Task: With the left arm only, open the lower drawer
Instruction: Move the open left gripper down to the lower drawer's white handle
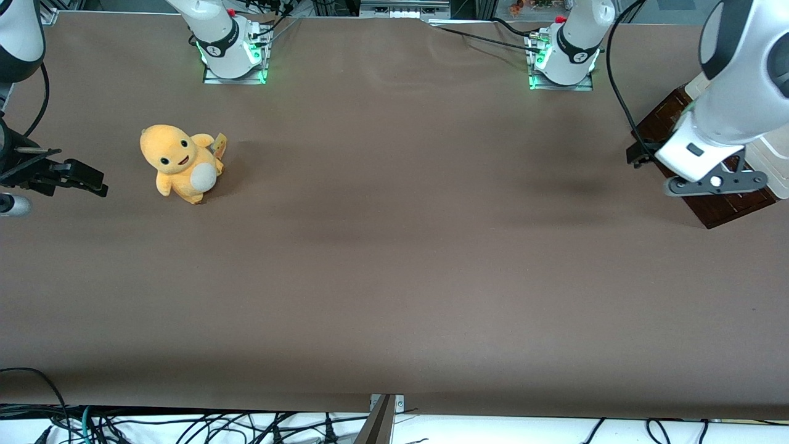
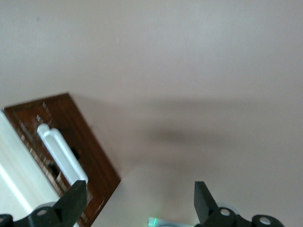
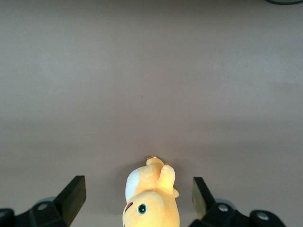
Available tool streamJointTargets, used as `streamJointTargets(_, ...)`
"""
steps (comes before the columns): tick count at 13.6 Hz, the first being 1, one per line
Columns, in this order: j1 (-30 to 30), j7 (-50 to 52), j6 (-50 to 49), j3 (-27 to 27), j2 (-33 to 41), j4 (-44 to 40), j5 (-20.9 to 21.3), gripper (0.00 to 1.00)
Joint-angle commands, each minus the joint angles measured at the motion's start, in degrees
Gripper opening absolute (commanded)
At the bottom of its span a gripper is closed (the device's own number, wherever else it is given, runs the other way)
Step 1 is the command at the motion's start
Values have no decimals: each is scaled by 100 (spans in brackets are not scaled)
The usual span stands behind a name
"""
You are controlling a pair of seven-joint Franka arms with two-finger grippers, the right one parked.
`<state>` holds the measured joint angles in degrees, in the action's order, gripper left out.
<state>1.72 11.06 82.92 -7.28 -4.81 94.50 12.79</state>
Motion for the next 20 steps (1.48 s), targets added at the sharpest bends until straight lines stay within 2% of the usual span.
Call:
streamJointTargets(1, 4, 72, -722, 7, -353, -203, 502, 100)
streamJointTargets(3, 21, 133, -1161, -2, -607, -203, 952, 100)
streamJointTargets(5, 13, 858, -1636, -2, -976, -186, 988, 100)
streamJointTargets(6, 21, 1376, -1812, -11, -1161, -168, 1145, 100)
streamJointTargets(10, 389, 2582, -2455, -28, -2302, -89, 2225, 100)
streamJointTargets(12, 574, 3426, -2482, -28, -2717, 103, 2464, 100)
streamJointTargets(17, 312, 3735, -2070, -28, -2956, 963, 3526, 100)
streamJointTargets(20, 224, 4937, -1745, -28, -2982, 1841, 4054, 100)
